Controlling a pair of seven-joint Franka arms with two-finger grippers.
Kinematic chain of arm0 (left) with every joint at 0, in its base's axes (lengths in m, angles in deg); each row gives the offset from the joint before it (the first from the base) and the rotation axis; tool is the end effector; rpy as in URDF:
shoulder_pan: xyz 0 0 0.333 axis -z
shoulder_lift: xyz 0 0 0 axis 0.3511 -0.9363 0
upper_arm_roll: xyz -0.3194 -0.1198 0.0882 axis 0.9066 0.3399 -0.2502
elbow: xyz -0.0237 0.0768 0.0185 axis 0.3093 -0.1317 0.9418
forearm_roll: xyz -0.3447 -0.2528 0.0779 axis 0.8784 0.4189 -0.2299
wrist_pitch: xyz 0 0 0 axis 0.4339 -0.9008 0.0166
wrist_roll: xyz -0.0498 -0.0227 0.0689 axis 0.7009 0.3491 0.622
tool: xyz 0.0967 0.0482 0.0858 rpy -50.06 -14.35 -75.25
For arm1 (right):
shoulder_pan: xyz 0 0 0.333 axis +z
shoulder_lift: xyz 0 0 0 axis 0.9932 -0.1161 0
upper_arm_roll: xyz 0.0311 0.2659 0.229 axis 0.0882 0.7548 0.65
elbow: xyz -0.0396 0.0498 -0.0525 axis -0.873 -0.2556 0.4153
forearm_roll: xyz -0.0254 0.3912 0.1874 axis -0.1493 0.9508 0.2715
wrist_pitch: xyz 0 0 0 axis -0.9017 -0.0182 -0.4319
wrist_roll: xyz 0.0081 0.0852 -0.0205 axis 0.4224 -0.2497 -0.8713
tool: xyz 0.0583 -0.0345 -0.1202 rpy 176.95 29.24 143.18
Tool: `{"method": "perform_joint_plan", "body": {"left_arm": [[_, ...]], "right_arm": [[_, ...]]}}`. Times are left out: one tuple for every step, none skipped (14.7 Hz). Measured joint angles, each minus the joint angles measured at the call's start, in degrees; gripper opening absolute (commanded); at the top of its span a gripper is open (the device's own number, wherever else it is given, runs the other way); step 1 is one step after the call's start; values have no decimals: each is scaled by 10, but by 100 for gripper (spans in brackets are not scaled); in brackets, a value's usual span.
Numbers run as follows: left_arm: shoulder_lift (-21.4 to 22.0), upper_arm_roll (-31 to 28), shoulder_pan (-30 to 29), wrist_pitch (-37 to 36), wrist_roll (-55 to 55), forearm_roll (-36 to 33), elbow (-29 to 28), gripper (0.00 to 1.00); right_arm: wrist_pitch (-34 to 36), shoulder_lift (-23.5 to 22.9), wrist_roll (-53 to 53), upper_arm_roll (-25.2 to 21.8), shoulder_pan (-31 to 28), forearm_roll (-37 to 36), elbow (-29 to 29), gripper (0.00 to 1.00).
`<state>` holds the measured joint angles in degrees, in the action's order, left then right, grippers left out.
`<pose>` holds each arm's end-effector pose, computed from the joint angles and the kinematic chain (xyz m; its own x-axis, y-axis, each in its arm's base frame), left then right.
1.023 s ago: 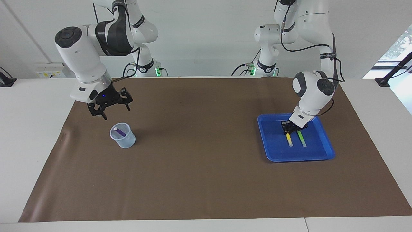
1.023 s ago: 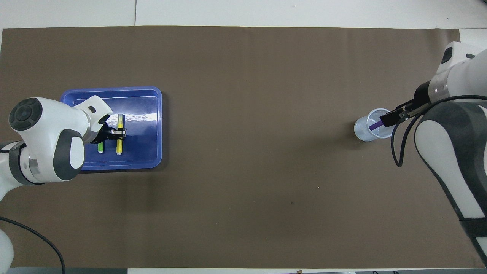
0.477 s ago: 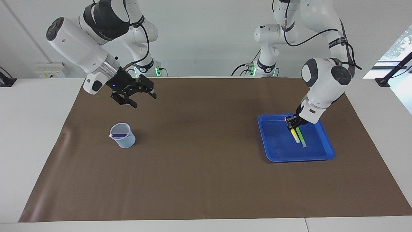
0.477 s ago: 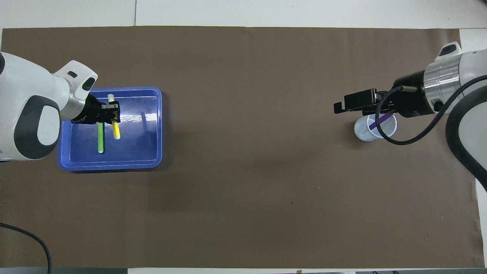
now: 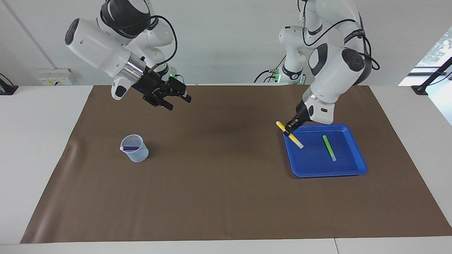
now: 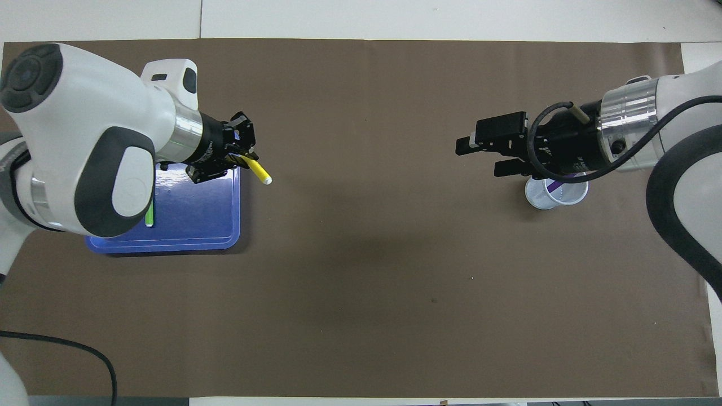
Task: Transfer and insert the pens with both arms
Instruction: 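Bring the yellow pen to the right gripper and close the right gripper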
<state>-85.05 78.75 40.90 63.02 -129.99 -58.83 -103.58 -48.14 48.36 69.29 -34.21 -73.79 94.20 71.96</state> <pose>0.6151 -0.2792 0.4885 0.7618 0.6262 -0.1658 0.6475 -0.7280 0.2255 0.6098 0.1646 0.5774 0.9690 -0.2034 -0.1401 -0.2454 -0.7278 -0.6404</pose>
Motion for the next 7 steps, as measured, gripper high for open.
{"method": "perform_joint_plan", "body": {"left_arm": [[-4, 1, 24, 21, -61, 1, 2, 0], [-7, 1, 45, 41, -115, 1, 4, 0], [-10, 1, 62, 58, -164, 2, 5, 0], [-13, 2, 75, 67, -202, 7, 6, 0], [-14, 1, 85, 72, -233, 20, 9, 0], [-14, 1, 92, 75, -259, 35, 12, 0], [-14, 1, 97, 76, -280, 45, 15, 0]], "right_arm": [[-12, 0, 26, 0, 8, 10, 1, 100], [-29, 0, 51, 0, 17, 24, 2, 100], [-48, 0, 74, 0, 25, 45, 7, 100], [-69, 1, 89, 1, 32, 68, 14, 100], [-92, 3, 95, 1, 38, 86, 25, 100], [-113, 6, 96, 1, 43, 94, 39, 100], [-129, 9, 92, 1, 46, 101, 54, 100]]}}
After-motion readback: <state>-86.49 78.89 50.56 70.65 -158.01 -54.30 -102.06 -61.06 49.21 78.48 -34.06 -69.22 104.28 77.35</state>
